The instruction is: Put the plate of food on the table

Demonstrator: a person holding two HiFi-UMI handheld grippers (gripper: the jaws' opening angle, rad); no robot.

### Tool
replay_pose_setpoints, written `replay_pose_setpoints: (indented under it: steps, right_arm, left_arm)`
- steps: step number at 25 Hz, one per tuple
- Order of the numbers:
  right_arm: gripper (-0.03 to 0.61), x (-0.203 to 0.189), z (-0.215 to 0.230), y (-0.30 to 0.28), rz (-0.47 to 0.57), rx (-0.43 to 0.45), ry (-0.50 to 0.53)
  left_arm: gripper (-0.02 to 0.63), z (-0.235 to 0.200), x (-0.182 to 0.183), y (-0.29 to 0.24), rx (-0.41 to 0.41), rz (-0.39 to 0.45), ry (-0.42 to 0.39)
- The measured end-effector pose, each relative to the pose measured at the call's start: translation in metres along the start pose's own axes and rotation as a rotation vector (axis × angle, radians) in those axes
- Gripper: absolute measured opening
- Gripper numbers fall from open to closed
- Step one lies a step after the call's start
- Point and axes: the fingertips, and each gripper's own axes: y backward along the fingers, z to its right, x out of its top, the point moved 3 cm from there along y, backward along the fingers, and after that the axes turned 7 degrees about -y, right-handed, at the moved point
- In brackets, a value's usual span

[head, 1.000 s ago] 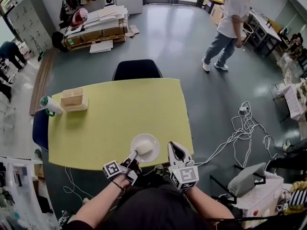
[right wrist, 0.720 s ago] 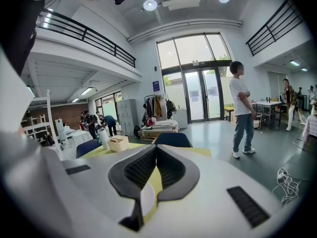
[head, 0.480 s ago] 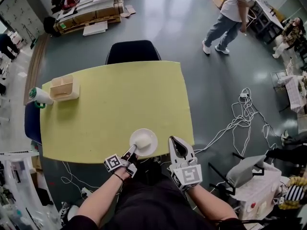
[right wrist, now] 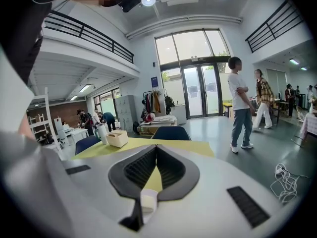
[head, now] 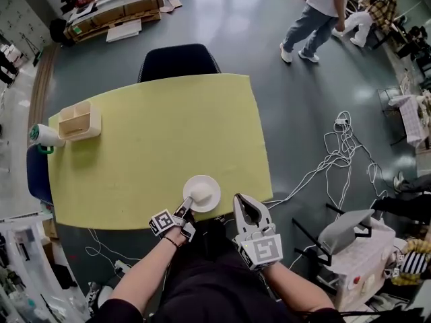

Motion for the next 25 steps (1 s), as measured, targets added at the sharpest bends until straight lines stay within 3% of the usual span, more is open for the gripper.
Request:
replay_pose_setpoints:
  steps: [9, 15, 25]
  right_arm:
    - [0.012, -0.013, 0.0, -0.008, -0.02, 0.003, -0.025]
    - [0.012, -0.022, -0.002, -0.012, -0.034, 0.015, -0.041]
    - [0.012, -0.029, -0.002, -0.007, -0.043, 0.027, -0.054]
  left_arm:
    - [0.031, -0.014, -0.007, -0.007, 0.06, -0.034, -0.026]
    - [0.031, -0.015, -0.004, -0.01, 0.119, -0.003, -0.044]
    - [0.08, -0.004, 0.004, -0.008, 0.327, 0.002, -0.327]
